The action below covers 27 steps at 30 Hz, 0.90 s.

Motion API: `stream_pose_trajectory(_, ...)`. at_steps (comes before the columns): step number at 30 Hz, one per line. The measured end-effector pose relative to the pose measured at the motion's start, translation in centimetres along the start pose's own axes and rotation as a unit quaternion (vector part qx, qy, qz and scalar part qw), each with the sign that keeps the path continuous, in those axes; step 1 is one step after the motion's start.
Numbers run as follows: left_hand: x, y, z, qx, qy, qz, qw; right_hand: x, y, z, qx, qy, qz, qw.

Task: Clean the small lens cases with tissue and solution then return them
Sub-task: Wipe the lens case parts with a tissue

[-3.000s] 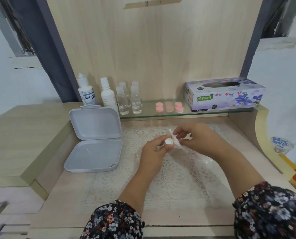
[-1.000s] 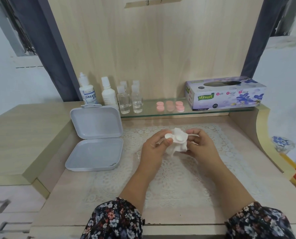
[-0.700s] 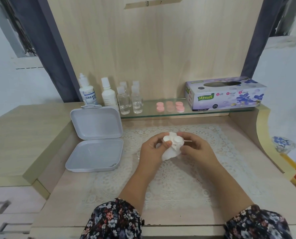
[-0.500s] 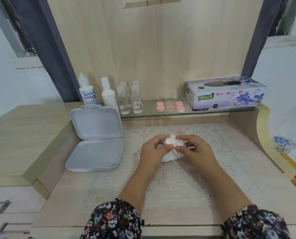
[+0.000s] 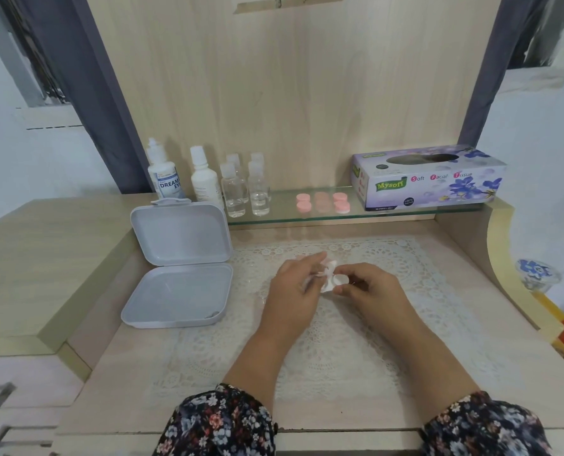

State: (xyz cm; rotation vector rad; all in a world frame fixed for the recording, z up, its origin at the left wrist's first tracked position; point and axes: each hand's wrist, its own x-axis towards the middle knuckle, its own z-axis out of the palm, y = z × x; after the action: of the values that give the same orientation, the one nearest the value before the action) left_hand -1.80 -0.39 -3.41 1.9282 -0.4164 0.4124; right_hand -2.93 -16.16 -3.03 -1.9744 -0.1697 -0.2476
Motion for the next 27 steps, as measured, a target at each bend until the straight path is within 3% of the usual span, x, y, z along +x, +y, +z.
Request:
stream_pose_trajectory(3,0.33,-0.06,0.03,0.044,-0.016,-0.009,0.999,0.02,0.05,-0.11,-0.033,-0.005,-0.024,0.999)
stream_pose_trajectory(7,0.54,-0.06,0.12,0.011,0.017,-0.061,0.998,0.14,0.08,0.29,-0.082,0.008,-0.037,0.996)
stream_pose_trajectory(18,0.29,0.39,0.38,-0.015,0.083,-0.102,0.991,0.14,-0.19,0.21,-0.069,0.072,-0.008,0.995)
stream_pose_trajectory(27,-0.01,0.11,0.94,0.084,0.045,0.014,0.995,-0.08,-0.54,0.42,-0.004,0.048,0.032,0.998)
